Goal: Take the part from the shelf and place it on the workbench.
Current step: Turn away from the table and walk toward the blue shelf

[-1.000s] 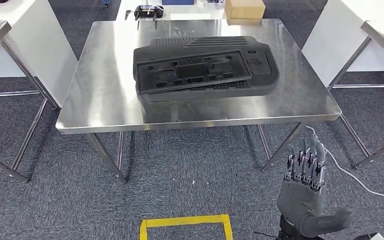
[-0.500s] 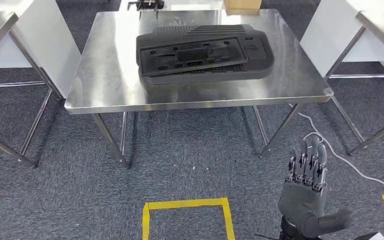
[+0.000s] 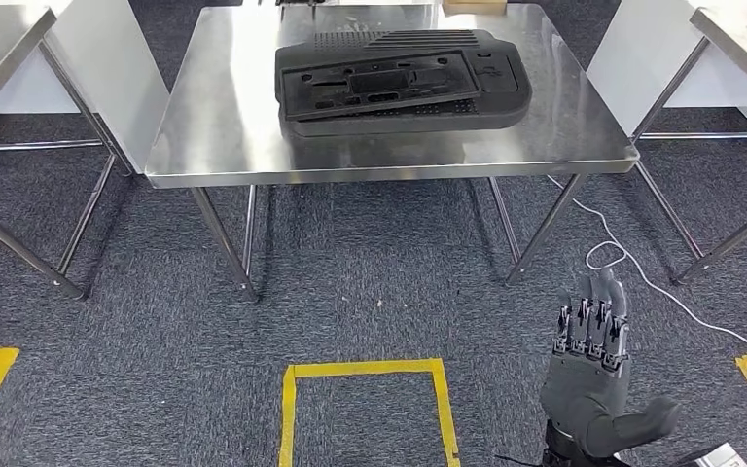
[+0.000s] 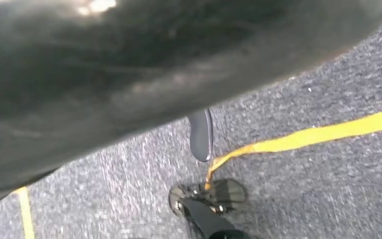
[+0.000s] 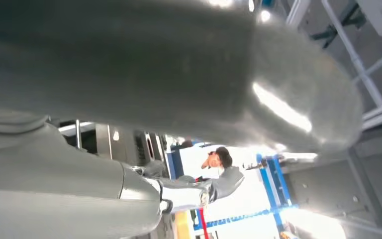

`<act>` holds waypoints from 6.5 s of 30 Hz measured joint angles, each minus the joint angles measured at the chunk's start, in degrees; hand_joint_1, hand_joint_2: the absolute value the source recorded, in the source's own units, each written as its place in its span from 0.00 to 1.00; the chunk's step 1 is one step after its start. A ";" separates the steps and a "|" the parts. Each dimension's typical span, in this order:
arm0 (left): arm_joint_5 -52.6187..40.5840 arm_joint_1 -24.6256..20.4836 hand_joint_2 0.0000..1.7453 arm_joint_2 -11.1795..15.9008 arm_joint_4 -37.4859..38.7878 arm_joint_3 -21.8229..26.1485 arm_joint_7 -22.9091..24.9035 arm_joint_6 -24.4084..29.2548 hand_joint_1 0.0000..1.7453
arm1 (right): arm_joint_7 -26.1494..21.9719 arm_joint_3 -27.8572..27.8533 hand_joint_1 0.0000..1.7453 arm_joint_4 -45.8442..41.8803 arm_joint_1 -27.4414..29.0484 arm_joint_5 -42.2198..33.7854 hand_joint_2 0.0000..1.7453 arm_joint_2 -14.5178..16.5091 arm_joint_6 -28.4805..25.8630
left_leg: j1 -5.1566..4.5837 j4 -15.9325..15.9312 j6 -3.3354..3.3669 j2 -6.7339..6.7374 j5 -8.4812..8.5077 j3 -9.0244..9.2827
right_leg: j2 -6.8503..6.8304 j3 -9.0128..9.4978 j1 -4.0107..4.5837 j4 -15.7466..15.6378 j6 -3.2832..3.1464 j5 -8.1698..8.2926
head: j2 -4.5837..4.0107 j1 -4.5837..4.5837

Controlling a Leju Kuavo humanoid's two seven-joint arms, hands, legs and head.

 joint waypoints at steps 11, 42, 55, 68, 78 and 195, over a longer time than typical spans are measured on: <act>0.03 -0.12 0.00 0.01 0.01 -0.13 0.11 0.01 0.00 | 0.69 -0.67 0.00 1.24 0.11 0.45 0.00 -0.26 -0.45 | -0.12 -0.30 2.78 0.74 6.47 -7.91 | 0.41 1.41 -0.42 8.91 1.83 -6.51 | 0.00 0.38; -1.86 -0.13 0.00 -0.29 -0.02 -1.92 -0.75 0.52 0.00 | 3.18 -9.30 0.00 54.10 -8.09 36.96 0.00 -5.43 -18.52 | 0.15 0.41 2.66 0.47 5.70 -8.43 | 0.42 1.21 -0.29 8.84 2.18 -5.58 | 0.00 0.38; -2.46 -0.01 0.00 -0.42 -0.07 -2.15 -1.46 1.31 0.00 | 29.70 -9.34 0.00 94.81 -16.75 44.56 0.00 -3.95 -21.65 | 0.48 13.71 -0.68 0.44 -2.09 -10.06 | 0.17 5.97 -0.04 -2.57 -2.44 -4.19 | 0.00 -0.02; -2.71 -0.05 0.00 -0.46 -0.04 -2.40 -0.91 1.58 0.00 | 29.85 -12.18 0.00 98.86 -18.85 39.77 0.00 -2.86 -22.57 | 0.20 -0.76 2.90 0.48 2.60 -3.24 | 0.48 -3.59 -0.37 14.58 -0.60 -10.61 | 0.00 0.61; -2.83 -0.08 0.00 -0.40 -0.04 -2.44 -0.84 1.99 0.00 | 31.34 -14.46 0.00 99.35 -19.50 38.66 0.00 -2.68 -23.66 | -0.27 -0.75 2.73 0.47 3.60 -3.99 | 0.51 4.87 -0.09 -1.60 0.24 -4.40 | 0.00 0.56; 0.17 0.87 0.00 -0.79 -0.01 -2.31 -1.04 3.31 0.00 | 32.78 -15.75 0.00 100.33 -20.05 42.49 0.00 -2.26 -23.10 | 1.26 2.20 -0.51 -2.49 1.29 -3.24 | 6.45 2.05 -1.44 -0.09 -0.24 -1.97 | 0.00 -0.68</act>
